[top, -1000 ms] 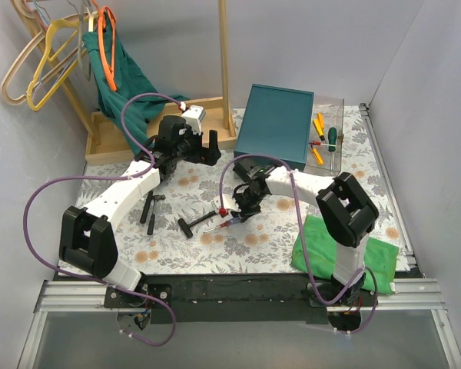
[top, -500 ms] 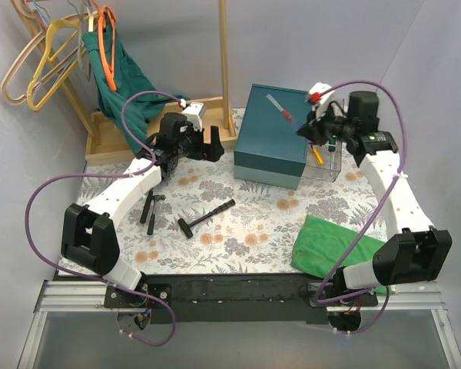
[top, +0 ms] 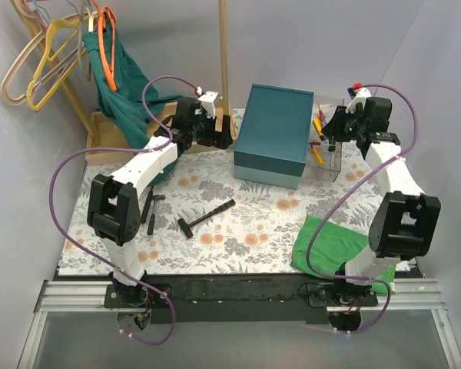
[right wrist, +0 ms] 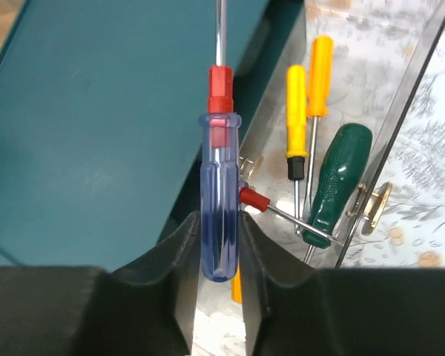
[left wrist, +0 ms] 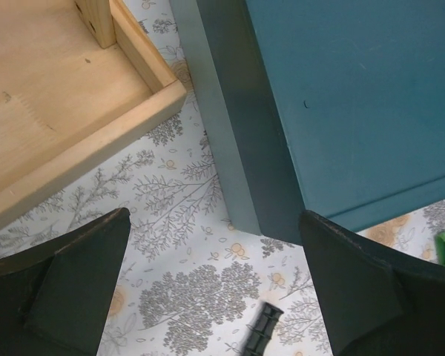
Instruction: Sort the tools into containers
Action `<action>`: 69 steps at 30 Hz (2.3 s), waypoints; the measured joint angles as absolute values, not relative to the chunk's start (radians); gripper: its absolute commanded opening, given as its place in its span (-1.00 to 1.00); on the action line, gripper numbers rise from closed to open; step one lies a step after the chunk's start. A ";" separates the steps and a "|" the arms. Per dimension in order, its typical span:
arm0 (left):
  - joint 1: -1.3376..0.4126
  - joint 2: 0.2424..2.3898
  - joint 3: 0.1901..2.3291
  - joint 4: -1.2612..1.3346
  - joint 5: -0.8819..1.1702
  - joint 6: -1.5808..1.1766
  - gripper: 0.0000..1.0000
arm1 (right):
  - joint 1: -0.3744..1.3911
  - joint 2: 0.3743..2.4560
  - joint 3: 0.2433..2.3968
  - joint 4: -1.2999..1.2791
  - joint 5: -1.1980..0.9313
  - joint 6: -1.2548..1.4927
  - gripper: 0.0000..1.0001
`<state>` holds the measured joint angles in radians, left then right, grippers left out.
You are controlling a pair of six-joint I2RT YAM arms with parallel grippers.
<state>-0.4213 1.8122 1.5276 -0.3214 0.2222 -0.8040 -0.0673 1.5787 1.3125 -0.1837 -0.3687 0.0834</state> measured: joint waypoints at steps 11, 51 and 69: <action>-0.421 1.911 1.657 -0.363 0.204 -0.687 0.95 | -0.170 1.534 1.290 -0.084 -0.279 0.158 -0.65; -0.426 2.097 1.785 -0.360 0.238 -0.502 0.96 | -0.038 1.977 1.402 0.031 -0.366 0.301 -0.15; -0.425 2.105 1.991 -0.336 0.203 -0.663 0.96 | -0.039 2.071 1.416 0.022 -0.398 0.345 -0.21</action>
